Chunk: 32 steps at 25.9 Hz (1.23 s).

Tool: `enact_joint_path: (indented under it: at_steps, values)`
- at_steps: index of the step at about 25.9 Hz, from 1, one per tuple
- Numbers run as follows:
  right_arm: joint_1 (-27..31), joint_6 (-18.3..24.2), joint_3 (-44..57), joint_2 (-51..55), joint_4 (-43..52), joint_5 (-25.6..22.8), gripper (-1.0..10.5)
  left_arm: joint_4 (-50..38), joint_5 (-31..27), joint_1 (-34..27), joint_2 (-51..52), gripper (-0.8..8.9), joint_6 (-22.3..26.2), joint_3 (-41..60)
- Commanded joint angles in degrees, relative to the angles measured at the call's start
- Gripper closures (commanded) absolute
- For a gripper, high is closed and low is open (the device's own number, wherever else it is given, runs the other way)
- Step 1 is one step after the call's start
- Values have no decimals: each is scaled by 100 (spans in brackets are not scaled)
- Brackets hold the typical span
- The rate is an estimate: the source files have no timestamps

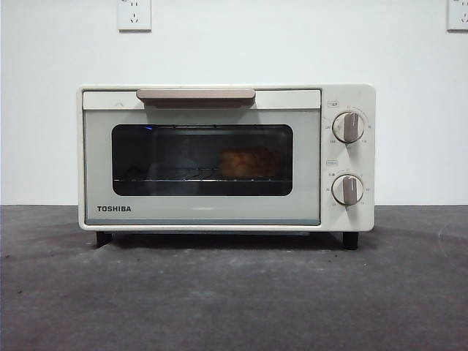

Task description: The left arm flap open the oven, the right arm pick bread and place it into oven, the left arm flap close the oven

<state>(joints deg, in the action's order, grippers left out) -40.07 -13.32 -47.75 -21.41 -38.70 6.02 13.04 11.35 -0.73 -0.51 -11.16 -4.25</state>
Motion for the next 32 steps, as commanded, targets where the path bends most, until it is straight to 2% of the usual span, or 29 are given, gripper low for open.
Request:
enact_joint_path:
  at_steps: [1,7,32]
  values:
    - [-42,33,-90,-17,59,-2,929,-140,-531,-17,33,794,258,120]
    - [-42,33,-90,-17,61,-2,929,-155,-826,-17,33,794,796,280]
    - [-42,33,-90,-15,61,-2,929,-236,-949,-15,33,794,876,354]
